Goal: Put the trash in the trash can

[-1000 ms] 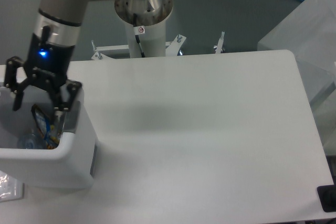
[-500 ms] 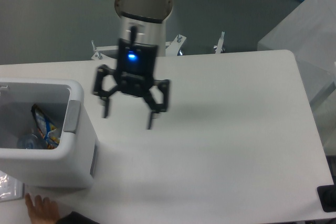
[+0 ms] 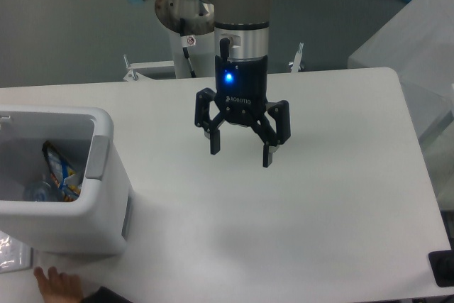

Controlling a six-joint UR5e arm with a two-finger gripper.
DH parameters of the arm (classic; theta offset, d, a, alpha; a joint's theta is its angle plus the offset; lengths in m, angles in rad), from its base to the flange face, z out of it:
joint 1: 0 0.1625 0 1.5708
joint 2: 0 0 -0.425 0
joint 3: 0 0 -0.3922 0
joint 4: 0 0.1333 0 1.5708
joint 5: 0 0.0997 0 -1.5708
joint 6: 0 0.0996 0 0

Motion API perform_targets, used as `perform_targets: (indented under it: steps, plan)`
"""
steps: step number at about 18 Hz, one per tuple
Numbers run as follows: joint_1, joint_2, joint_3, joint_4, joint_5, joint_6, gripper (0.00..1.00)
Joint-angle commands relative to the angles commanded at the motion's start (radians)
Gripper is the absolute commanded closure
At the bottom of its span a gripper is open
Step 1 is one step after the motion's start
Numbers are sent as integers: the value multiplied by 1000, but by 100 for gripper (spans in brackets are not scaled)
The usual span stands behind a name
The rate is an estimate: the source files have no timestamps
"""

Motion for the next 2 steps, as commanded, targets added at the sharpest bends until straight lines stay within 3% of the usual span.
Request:
perform_targets:
  steps: [2]
  plan:
    - [0, 2, 0, -9, 36, 42, 0]
